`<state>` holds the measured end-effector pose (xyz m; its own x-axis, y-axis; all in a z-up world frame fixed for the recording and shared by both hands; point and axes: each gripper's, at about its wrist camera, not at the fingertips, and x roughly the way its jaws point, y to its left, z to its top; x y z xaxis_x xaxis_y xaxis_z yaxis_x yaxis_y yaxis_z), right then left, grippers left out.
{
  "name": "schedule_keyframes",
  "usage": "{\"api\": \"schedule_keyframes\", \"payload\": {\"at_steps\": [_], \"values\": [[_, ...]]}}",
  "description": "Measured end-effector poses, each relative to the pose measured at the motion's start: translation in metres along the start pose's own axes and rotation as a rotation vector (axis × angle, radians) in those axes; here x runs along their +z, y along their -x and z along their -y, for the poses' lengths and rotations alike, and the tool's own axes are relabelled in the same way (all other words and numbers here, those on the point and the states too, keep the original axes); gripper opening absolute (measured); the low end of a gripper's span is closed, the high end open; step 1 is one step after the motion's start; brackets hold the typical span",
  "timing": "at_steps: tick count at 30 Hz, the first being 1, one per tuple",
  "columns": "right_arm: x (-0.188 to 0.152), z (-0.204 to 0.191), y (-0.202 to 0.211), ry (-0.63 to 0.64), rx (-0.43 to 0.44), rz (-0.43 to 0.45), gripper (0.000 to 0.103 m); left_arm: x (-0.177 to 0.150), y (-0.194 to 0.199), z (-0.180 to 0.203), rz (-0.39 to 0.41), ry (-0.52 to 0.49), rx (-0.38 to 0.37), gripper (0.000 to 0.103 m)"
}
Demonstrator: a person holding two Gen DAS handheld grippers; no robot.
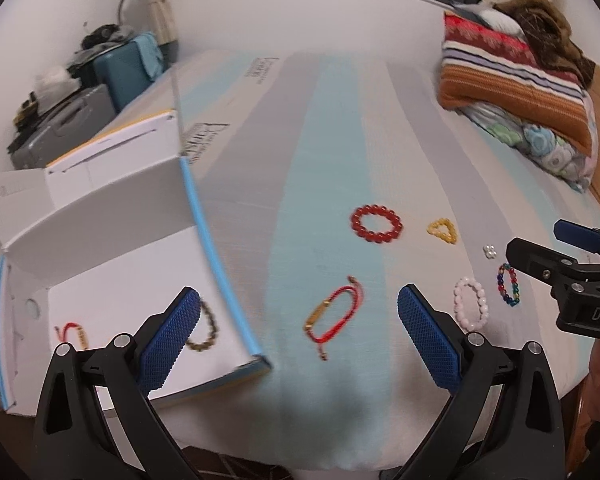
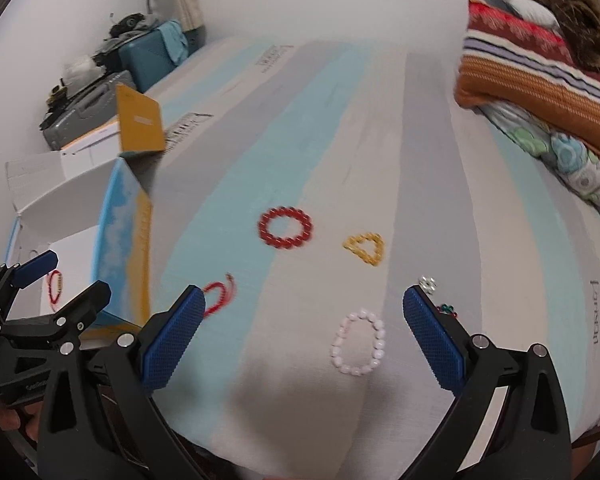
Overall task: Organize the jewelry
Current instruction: 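Move both open tools back over the remaining bracelets on the bed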
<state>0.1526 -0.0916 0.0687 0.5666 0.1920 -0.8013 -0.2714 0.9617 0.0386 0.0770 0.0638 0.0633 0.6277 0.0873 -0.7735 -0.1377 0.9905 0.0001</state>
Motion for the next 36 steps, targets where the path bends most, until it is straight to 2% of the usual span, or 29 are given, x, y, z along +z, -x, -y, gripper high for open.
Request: {"api": "schedule_keyframes", "payload": {"at_steps": [10,16,20,23,25,27,30,36], "values": [[-0.018,0.052,-0.039,-0.078,-0.040,-0.053,0.095,-0.002,-0.051,0.040,-0.057,-0.040,-0.038,0.097],[-0.018,0.078,-0.065,-0.109,-0.078,-0.081,0.095,-0.010,-0.083,0.049,-0.098,-0.043,-0.044,0.097],[-0.012,0.092,-0.088,-0.112,-0.093,-0.109,0.095,-0.012,-0.093,0.052,-0.059,-0.071,0.052,0.097],[-0.009,0.101,-0.106,-0.106,-0.107,-0.129,0.095,-0.012,-0.095,0.054,-0.037,-0.065,0.070,0.097],[-0.009,0.107,-0.116,-0.109,-0.105,-0.145,0.095,-0.009,-0.092,0.056,-0.012,-0.057,0.055,0.097],[-0.009,0.113,-0.126,-0.109,-0.103,-0.152,0.095,-0.007,-0.090,0.061,-0.018,-0.050,0.006,0.097],[-0.008,0.120,-0.136,-0.117,-0.103,-0.163,0.095,-0.006,-0.090,0.076,-0.005,-0.072,-0.003,0.097],[-0.005,0.124,-0.148,-0.108,-0.115,-0.173,0.095,-0.009,-0.123,0.082,-0.072,-0.044,-0.030,0.097]]}}
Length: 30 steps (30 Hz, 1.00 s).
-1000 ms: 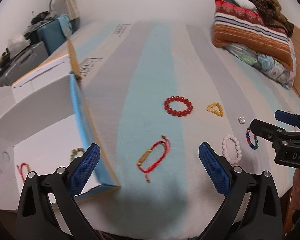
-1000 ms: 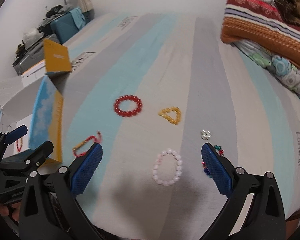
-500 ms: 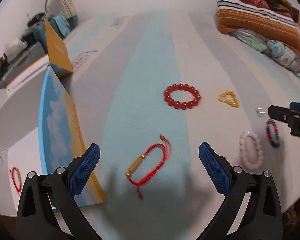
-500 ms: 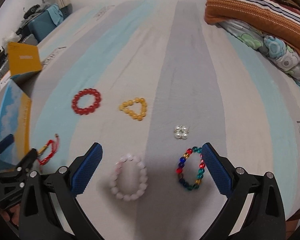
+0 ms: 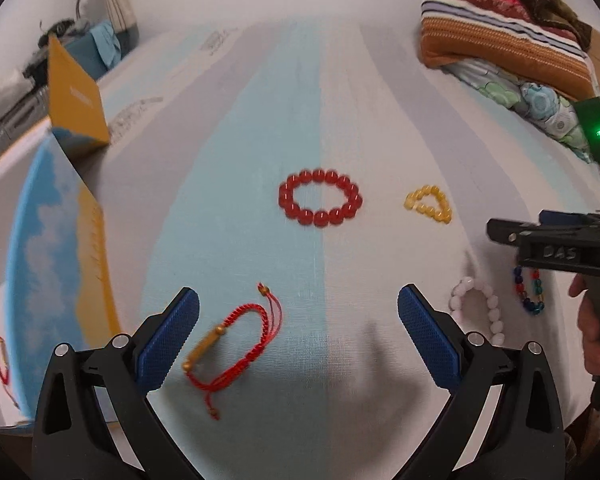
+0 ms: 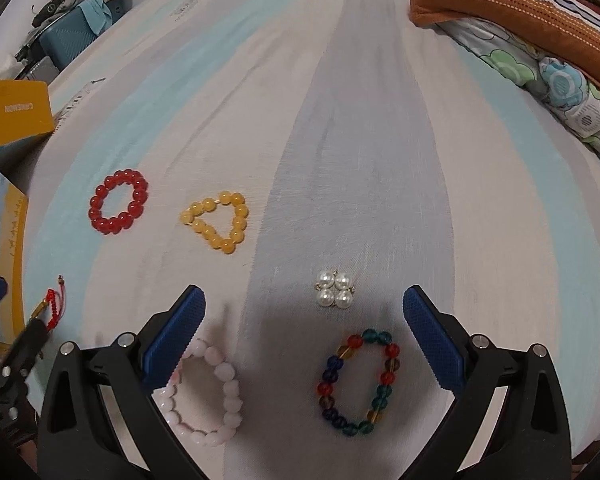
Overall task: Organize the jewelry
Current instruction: 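Grasp the second red cord bracelet with the left tool while the right tool grasps the pearl cluster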
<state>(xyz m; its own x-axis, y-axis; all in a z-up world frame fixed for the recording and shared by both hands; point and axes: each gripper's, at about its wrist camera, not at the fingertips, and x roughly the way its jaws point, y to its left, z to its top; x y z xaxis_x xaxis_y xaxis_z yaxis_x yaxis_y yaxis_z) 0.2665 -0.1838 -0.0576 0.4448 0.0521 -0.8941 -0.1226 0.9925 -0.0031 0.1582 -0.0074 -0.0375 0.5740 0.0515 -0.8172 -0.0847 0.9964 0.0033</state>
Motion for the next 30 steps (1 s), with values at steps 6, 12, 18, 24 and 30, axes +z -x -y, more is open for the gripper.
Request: {"api": "schedule_keyframes", "payload": {"at_steps": [6,12,18,24,30], "values": [[0.004,0.000,-0.011,0.015,-0.009,-0.014,0.093,-0.006,-0.027,-0.007,-0.050,0.037,-0.030,0.097],[0.002,0.003,-0.025,0.010,-0.007,-0.044,0.084,-0.011,-0.042,-0.011,-0.085,0.059,-0.052,0.094],[0.002,0.003,-0.031,0.003,-0.005,-0.068,0.072,-0.015,-0.046,-0.010,-0.099,0.055,-0.029,0.087],[0.001,0.002,-0.037,-0.003,0.000,-0.091,0.059,-0.021,-0.045,-0.008,-0.112,0.055,0.007,0.073],[0.002,0.003,-0.038,-0.021,-0.002,-0.101,0.036,-0.025,-0.041,-0.009,-0.113,0.042,0.023,0.040]]}}
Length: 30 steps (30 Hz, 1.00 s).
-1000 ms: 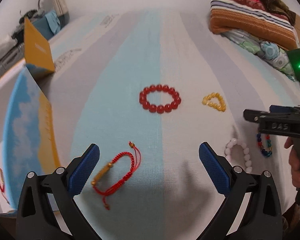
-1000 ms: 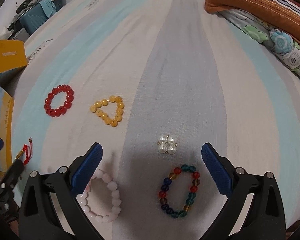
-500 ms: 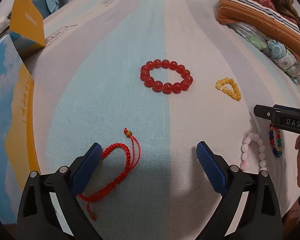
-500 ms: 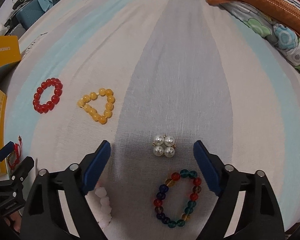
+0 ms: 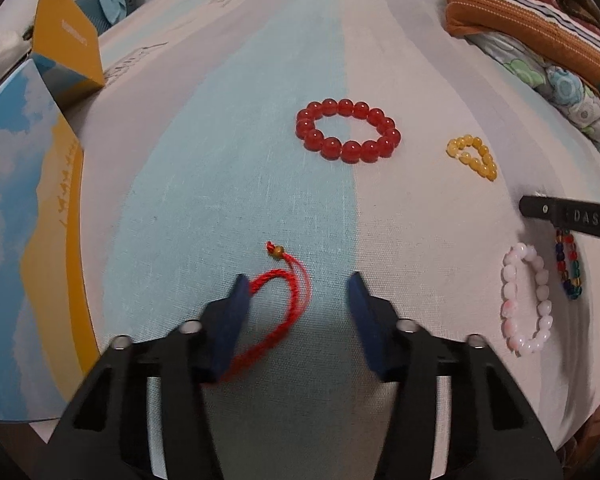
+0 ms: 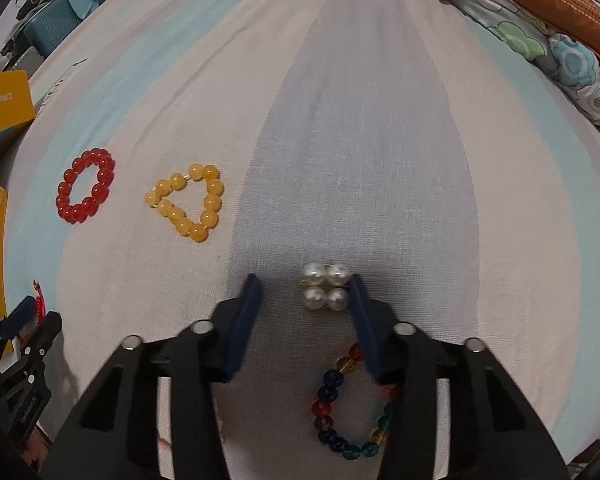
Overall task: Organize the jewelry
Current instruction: 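Grasp the second red cord bracelet with the left tool while the right tool grasps the pearl cluster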
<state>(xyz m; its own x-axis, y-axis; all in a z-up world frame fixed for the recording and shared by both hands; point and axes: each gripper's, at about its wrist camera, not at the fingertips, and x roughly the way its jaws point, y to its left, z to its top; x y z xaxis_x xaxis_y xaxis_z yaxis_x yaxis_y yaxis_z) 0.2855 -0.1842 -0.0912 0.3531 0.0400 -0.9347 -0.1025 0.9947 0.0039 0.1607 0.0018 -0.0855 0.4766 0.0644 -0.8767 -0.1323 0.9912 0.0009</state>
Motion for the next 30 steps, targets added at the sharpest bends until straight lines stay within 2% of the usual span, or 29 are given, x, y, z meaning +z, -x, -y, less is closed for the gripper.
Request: {"api": "schedule_keyframes", "payload": {"at_steps": [1,2,5,9,19,30], "values": [[0.001,0.000,0.000,-0.006,-0.002,-0.002,0.029,0.000,0.000,0.000,0.002,-0.003,0.001,0.027],[0.001,0.000,0.000,-0.006,-0.002,-0.003,0.022,0.001,0.001,0.000,0.006,-0.009,-0.005,0.020],[0.000,0.002,0.001,-0.008,-0.007,-0.001,0.022,0.001,0.003,-0.004,0.013,-0.011,-0.030,0.007],[-0.003,0.002,0.003,-0.011,-0.010,0.008,0.022,0.001,0.005,-0.005,0.018,-0.017,-0.036,0.003],[-0.010,0.012,0.009,-0.019,-0.007,0.024,0.022,0.002,0.018,-0.001,0.028,-0.043,-0.089,0.002],[-0.015,0.019,0.011,-0.022,-0.001,0.034,0.022,0.003,0.034,0.004,0.050,-0.056,-0.110,0.002]]}}
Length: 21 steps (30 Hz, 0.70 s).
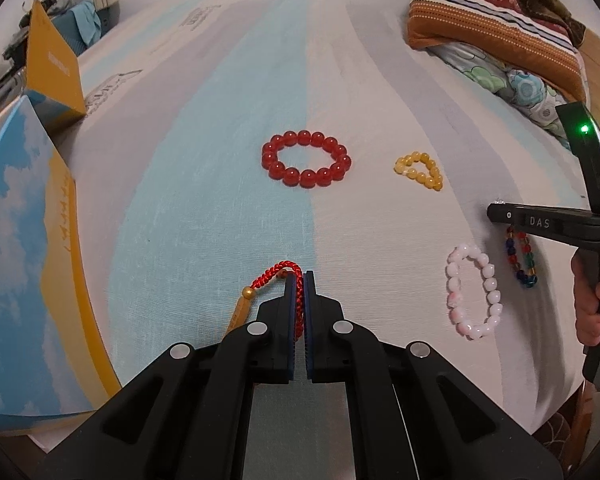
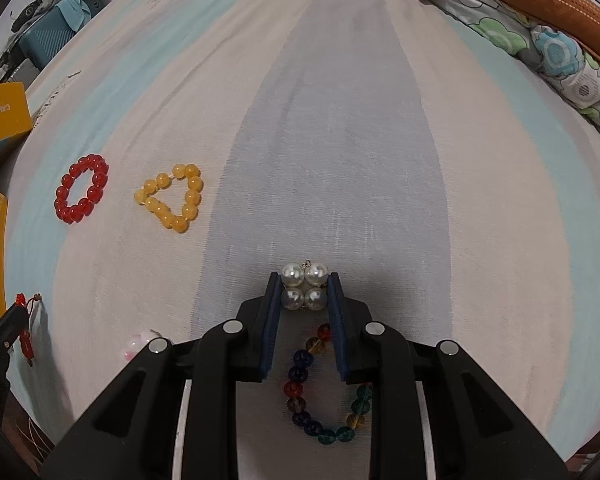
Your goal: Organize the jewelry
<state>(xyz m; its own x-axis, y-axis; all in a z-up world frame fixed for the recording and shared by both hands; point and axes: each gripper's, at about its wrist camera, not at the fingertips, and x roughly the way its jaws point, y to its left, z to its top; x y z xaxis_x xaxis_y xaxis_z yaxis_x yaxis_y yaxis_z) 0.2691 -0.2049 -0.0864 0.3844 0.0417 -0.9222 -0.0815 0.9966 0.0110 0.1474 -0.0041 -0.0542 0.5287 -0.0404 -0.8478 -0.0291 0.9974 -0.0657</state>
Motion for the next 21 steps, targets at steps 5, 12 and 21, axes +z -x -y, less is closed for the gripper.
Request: {"api": "schedule_keyframes", "payload": {"at_steps": [5,12,21], "values": [[-0.002,0.000,0.002,-0.002,0.004,0.004,0.022,0.002,0.003,0.004,0.003,-0.010,0.010,0.002],[-0.001,-0.002,0.012,0.001,0.008,0.021,0.022,0.006,0.005,0.007,0.003,-0.019,0.029,0.002],[0.002,-0.005,0.031,-0.003,0.005,0.055,0.022,0.015,0.015,0.009,0.013,-0.025,0.043,0.002]]}}
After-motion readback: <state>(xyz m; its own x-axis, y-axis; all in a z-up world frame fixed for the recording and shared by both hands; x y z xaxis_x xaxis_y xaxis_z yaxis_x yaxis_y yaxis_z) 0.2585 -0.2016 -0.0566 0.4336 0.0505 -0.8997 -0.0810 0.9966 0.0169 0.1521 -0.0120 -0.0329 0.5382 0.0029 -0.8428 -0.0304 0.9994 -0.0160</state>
